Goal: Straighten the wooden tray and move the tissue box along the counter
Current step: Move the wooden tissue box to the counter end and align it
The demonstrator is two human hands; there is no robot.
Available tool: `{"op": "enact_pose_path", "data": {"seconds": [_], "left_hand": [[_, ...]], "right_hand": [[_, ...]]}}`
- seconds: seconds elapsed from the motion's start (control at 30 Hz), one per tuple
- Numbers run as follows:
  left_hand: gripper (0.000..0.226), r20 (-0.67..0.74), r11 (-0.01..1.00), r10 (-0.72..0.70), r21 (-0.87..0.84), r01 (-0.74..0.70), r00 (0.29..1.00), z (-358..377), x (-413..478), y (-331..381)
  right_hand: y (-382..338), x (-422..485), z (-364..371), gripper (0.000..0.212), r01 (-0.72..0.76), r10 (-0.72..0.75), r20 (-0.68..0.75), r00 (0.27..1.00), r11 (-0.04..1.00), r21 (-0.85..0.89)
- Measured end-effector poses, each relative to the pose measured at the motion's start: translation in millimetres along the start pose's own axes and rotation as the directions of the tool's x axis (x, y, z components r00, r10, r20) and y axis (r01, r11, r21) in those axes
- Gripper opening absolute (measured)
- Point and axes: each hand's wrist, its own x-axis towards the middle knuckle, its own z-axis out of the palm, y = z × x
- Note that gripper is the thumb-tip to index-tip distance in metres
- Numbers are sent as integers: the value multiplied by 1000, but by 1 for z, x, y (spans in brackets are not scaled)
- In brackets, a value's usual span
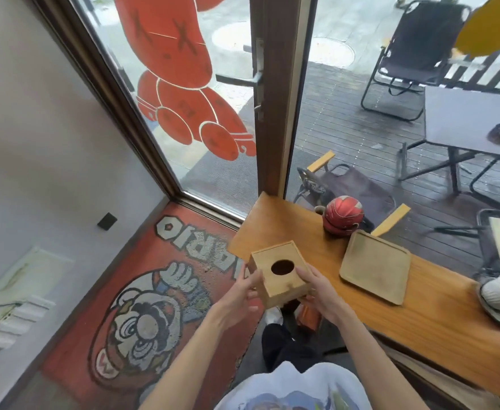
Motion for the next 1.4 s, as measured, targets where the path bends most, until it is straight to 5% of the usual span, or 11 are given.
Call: {"op": "enact_pose_path", "data": {"seconds": [0.17,0.3,0.4,0.57,0.83,1.0,1.1,1.4], "left_hand": [[97,-87,1000,18,22,-17,996,-32,42,73],[91,-4,955,-61,290,59,998,-38,72,114],[66,-44,963,-25,267,36,999,-41,89,121],[75,-99,981,-73,171,89,992,-59,121,126],[74,111,944,-81,327,41,991,-115,172,118],[88,118,923,-59,386,9,991,-134,193,126],[60,110,924,-43,381,-3,993,-144,200,120],[66,82,916,-52,400,15,995,-151,208,107]], "right_hand": [[-50,51,-6,53,8,6,113,994,992,-124],[-86,92,3,62,49,-18,153,988,979,-199],[-86,118,22,69,29,-29,-9,1000,1000,7],[-80,145,53,98,-105,140,-123,982,961,255],[-28,177,105,93,-71,161,-264,951,944,323],[-22,209,128,57,-13,115,-374,920,964,265],[-15,221,133,67,-13,87,-398,913,983,185],[0,233,138,65,-77,120,-446,887,991,113]]}}
